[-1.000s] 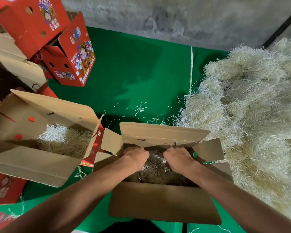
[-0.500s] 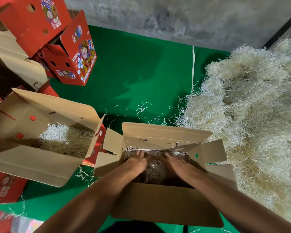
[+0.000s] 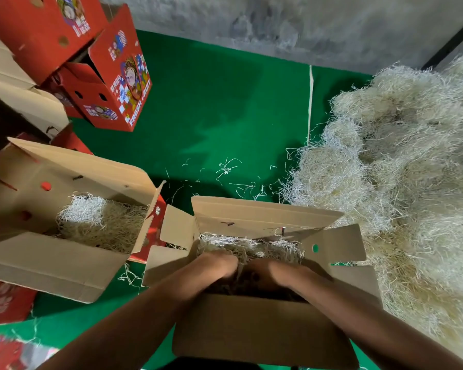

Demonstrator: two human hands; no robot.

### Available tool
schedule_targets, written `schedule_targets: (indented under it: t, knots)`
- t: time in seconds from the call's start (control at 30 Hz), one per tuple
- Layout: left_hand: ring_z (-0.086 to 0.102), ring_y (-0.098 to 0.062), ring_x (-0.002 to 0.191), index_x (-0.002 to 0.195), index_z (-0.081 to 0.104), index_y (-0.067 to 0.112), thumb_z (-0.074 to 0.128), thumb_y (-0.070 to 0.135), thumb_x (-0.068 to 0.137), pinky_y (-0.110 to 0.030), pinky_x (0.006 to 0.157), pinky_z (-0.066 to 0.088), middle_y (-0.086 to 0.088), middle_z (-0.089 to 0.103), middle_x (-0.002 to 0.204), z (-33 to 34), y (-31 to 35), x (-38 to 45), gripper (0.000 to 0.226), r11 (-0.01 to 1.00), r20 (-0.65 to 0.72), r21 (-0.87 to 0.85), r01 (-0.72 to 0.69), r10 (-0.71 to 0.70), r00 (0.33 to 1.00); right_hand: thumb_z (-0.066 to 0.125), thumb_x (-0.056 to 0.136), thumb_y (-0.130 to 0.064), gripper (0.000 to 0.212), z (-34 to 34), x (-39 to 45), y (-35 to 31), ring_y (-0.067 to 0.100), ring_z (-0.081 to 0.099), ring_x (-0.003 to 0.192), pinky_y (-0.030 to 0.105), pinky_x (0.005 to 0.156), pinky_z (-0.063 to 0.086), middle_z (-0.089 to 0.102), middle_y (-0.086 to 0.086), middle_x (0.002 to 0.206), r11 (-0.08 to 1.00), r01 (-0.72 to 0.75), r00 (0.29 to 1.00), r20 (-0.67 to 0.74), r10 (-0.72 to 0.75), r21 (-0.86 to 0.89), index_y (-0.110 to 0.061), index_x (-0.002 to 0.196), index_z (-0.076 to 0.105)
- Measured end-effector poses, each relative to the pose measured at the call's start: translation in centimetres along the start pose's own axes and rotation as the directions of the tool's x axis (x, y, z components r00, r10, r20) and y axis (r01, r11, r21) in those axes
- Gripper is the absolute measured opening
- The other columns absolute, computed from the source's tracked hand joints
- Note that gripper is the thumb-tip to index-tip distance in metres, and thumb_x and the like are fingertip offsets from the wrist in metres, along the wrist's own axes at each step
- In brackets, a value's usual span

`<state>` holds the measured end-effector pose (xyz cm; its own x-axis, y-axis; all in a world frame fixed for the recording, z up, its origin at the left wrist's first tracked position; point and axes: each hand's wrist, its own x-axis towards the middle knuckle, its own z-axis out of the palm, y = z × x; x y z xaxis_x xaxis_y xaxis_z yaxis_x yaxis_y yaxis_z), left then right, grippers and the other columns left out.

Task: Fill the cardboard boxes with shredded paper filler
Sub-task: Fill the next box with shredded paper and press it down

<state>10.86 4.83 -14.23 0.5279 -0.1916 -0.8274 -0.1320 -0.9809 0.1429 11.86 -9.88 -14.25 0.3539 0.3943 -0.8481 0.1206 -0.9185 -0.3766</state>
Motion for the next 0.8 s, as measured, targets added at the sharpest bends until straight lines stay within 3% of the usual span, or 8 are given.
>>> schedule_targets:
  t: [0.13,0.27,0.33,0.43,0.5,0.57,0.67,0.8]
  knots:
    - [0.062,-0.029,0.112,0.124,0.062,0.005,0.053,0.025,0.098,-0.036,0.093,0.049,-0.013,0.063,0.128,-0.1,-0.2,0.1,0.034,0.998,0.075,-0.055,0.036,-0.032,0.997,0.050,0.102,-0.011,0.024,-0.2,-0.2,1.0,0.032,0.064,0.107,0.037,0.093,0.052,0.067,0.013,0.118,0.999,0.039,0.999,-0.027,-0.039,-0.012,-0.010,0.122,0.065]
    - [0.063,-0.026,0.105,0.120,0.061,0.007,0.052,0.018,0.098,-0.038,0.093,0.051,-0.010,0.064,0.120,-0.6,0.2,0.1,0.026,0.993,-0.154,-0.113,0.036,-0.053,0.987,0.052,0.092,0.010,0.040,-1.1,-0.6,1.7,0.023,0.061,0.090,0.038,0.080,0.054,0.064,0.011,0.104,0.997,-0.019,0.982,-0.190,0.004,-0.080,-0.012,0.125,0.057]
    - [0.059,-0.028,0.115,0.123,0.062,0.012,0.055,0.020,0.097,-0.043,0.099,0.048,-0.012,0.063,0.126,-1.0,0.5,0.1,0.028,0.999,-0.257,0.031,0.045,-0.035,0.966,0.053,0.090,0.009,0.034,-1.4,-0.8,1.5,0.025,0.061,0.104,0.039,0.093,0.052,0.062,0.009,0.112,0.979,0.013,0.947,-0.313,-0.078,-0.205,-0.011,0.117,0.061]
    - [0.028,-0.034,0.145,0.141,0.053,0.018,0.063,0.028,0.094,-0.047,0.110,0.036,-0.015,0.034,0.157,-1.0,0.9,0.2,0.049,0.961,-0.156,0.264,0.078,-0.038,0.987,0.049,0.098,-0.001,0.030,-1.1,-0.8,1.8,0.033,0.047,0.131,0.048,0.113,0.035,0.056,0.013,0.137,0.892,0.030,0.924,-0.328,-0.197,-0.451,-0.010,0.124,0.062]
    - [0.017,-0.040,0.148,0.150,0.039,0.022,0.065,0.021,0.093,-0.053,0.114,0.028,-0.015,0.016,0.164,-0.6,0.4,0.5,0.063,0.965,-0.085,0.245,0.091,-0.073,0.994,0.039,0.106,-0.010,0.048,-0.8,-1.1,2.0,0.036,0.018,0.151,0.049,0.124,0.015,0.027,0.013,0.163,0.900,-0.014,0.947,-0.294,-0.127,-0.435,-0.015,0.154,0.036]
    - [0.016,-0.044,0.148,0.157,0.024,0.021,0.058,0.000,0.093,-0.054,0.116,0.024,-0.017,0.002,0.166,-0.1,-0.3,0.6,0.075,0.989,-0.056,0.123,0.080,-0.073,0.996,0.043,0.104,-0.005,0.069,-0.8,-1.3,2.2,0.032,0.004,0.154,0.045,0.124,0.006,0.004,0.008,0.168,0.914,-0.084,0.958,-0.286,-0.036,-0.397,-0.023,0.162,0.009]
    - [0.023,-0.043,0.146,0.158,0.018,0.019,0.049,-0.010,0.093,-0.049,0.114,0.030,-0.020,-0.006,0.165,0.3,-0.5,0.7,0.078,0.987,-0.018,0.137,0.078,-0.077,0.997,0.049,0.102,-0.004,0.075,-0.6,-2.2,2.2,0.035,0.025,0.149,0.046,0.122,0.022,0.020,0.018,0.164,0.927,-0.187,0.945,-0.317,0.080,-0.325,-0.016,0.162,0.005]
    - [0.006,-0.047,0.149,0.157,0.025,0.025,0.051,0.003,0.096,-0.063,0.119,0.013,-0.014,-0.002,0.167,0.9,-0.3,0.4,0.070,0.975,-0.032,0.205,0.085,-0.080,0.996,0.054,0.094,0.007,0.080,0.5,-3.1,2.4,0.033,0.046,0.132,0.040,0.114,0.037,0.039,0.021,0.151,0.847,-0.282,0.933,-0.336,0.131,-0.451,-0.001,0.159,0.008]
